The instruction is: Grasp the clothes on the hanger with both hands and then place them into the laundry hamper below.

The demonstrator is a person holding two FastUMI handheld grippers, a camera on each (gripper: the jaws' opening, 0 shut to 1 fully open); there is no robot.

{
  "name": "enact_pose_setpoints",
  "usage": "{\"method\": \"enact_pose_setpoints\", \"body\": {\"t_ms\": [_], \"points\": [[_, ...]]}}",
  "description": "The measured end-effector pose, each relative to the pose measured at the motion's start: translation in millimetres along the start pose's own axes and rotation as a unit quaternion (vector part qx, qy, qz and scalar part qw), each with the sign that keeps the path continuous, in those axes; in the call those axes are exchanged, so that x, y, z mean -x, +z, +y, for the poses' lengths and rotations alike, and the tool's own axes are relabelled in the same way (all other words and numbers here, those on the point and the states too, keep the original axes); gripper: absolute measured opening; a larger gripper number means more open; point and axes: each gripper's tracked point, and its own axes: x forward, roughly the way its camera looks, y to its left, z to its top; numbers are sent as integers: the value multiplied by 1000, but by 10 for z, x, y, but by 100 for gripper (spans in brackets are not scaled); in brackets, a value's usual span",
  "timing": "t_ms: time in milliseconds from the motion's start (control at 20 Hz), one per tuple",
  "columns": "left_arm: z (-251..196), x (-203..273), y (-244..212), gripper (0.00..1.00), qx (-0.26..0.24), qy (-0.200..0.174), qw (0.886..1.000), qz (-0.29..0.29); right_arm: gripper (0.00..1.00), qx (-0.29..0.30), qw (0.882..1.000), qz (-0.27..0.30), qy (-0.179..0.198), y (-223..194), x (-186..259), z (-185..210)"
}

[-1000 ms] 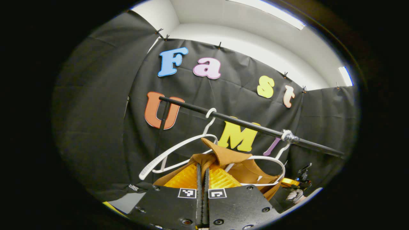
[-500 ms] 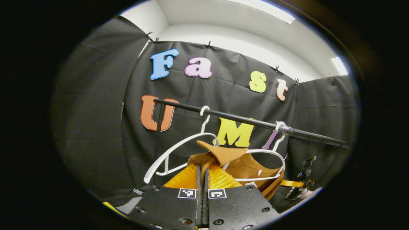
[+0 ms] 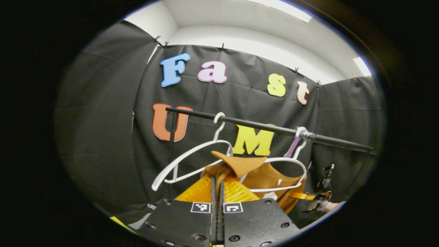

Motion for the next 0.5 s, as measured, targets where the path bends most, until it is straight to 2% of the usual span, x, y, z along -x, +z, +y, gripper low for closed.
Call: {"method": "enact_pose_setpoints", "body": {"t_ms": [50,100,150,200,250,300,350,400,450,500], "points": [[10,6,22,0,-11,9,1000,-3,6,2,1000,-22,-12,111,31,-51],[-12,-8,29,0,-22,14,1000,-6,6,0,999,-36,-19,216,94,-44],[-16,-22,34,6,-33,18,999,-6,6,-2,998,-57,-25,351,151,-33],[-49,-13,27,5,-43,19,999,-5,6,-6,997,-74,-26,491,223,-19],[-92,-7,44,0,-49,17,999,-8,6,-17,996,-88,-12,609,292,41],[-145,-4,80,5,-50,13,999,-13,5,-34,994,-105,-3,737,367,100],[-214,-11,142,5,-46,4,999,-20,5,-54,992,-115,22,829,420,145],[-258,-15,184,0,-40,2,999,-27,5,-71,988,-134,20,934,446,96],[-297,-21,190,5,-35,-4,999,-28,6,-84,987,-136,28,983,467,67],[-337,-11,185,0,-32,-8,999,-29,5,-99,984,-146,31,1009,480,55]]}}
